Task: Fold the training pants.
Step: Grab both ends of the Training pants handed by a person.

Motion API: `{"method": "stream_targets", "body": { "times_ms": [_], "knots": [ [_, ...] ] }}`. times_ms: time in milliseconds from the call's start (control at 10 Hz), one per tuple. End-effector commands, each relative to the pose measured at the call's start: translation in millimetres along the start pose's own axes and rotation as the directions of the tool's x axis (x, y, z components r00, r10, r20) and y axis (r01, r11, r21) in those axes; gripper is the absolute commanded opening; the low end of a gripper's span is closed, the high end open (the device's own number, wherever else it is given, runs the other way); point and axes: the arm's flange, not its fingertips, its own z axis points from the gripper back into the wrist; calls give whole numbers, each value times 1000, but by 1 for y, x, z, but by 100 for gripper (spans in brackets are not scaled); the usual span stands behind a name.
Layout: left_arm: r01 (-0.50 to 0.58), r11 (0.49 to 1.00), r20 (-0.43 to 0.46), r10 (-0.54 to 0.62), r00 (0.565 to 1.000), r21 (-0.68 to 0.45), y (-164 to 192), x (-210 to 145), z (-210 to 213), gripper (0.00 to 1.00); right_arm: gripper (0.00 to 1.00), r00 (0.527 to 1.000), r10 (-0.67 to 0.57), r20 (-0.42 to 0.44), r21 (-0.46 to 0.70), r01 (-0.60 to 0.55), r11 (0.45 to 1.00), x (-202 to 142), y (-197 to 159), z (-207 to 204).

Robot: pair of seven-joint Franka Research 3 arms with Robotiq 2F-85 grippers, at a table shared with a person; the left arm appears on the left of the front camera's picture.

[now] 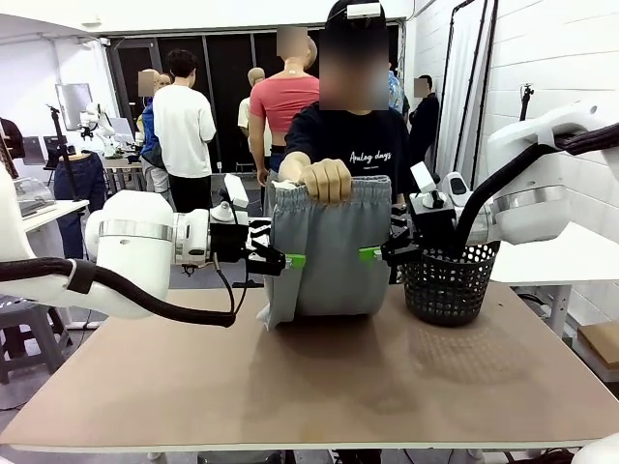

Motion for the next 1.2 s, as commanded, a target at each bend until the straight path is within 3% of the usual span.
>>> {"method": "stream_targets", "body": {
  "times_ms": [0, 500, 800, 900, 1000, 1100],
  "knots": [
    [-32, 999, 40, 31, 999, 18, -3, 6, -12, 100, 100, 997, -43, 66, 44, 40, 998, 7, -3, -6],
    [-85, 995, 89, 80, 993, 49, -12, 36, -21, 100, 100, 988, -61, 143, 121, 44, 992, 26, -5, -15],
    [-89, 995, 135, 94, 986, -44, -15, 44, -15, 100, 100, 987, -71, 145, 95, 58, 994, 24, -12, -23],
    [-85, 996, 125, 89, 988, -37, -17, 46, -12, 100, 88, 984, -93, 152, 105, 77, 991, 24, -12, -24],
    [-96, 994, 115, 101, 988, -45, -17, 45, -12, 100, 69, 982, -110, 156, 101, 95, 990, 24, -12, -23],
    [-103, 994, 100, 106, 989, -35, -14, 42, -12, 80, 49, 979, -117, 164, 102, 102, 990, 26, -12, -22]
  ]
}}
